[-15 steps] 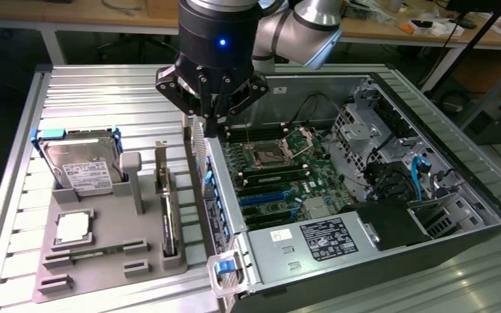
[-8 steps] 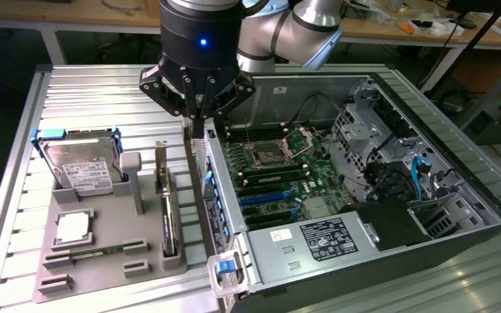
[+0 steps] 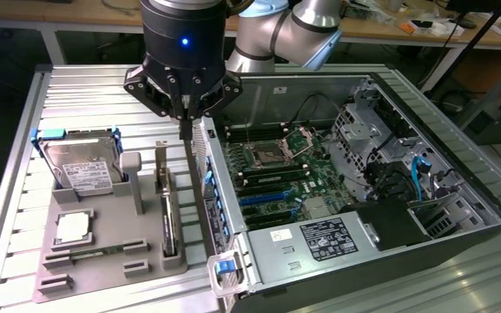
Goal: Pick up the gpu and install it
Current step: 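Reach for the gpu, then pick up the gpu and move the gpu toward the slot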
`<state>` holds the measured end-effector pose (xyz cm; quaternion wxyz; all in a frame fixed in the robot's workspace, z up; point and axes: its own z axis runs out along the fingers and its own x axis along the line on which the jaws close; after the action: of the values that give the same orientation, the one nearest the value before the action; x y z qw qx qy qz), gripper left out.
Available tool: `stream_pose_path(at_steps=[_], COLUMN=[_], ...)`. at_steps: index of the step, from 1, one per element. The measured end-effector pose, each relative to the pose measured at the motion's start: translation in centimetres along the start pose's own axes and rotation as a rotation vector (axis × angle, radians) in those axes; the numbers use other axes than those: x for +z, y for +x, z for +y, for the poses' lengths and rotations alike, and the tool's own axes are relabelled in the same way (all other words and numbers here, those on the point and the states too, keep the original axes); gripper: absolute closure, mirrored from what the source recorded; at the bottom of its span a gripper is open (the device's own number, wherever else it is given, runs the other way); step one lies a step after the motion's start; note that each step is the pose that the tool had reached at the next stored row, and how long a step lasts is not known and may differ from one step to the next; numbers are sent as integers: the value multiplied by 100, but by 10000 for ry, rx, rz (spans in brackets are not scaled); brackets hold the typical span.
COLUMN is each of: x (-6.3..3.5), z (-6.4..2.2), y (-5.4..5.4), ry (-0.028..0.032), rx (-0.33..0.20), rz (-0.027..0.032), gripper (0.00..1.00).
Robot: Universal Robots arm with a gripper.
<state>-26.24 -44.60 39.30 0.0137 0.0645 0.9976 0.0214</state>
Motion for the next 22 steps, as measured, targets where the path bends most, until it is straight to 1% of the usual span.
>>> stream_pose_path(at_steps=[15,16,18,19,20,22], x=[0,0,0,0,0,0], z=[0,0,0,0,0,0], y=[1,1,1,1,1,1], ry=[0,0,0,1,0,0], rx=[1,1,1,1,0,1], rz=[0,0,0,0,0,0], gripper=[89,71,58,58,52,52])
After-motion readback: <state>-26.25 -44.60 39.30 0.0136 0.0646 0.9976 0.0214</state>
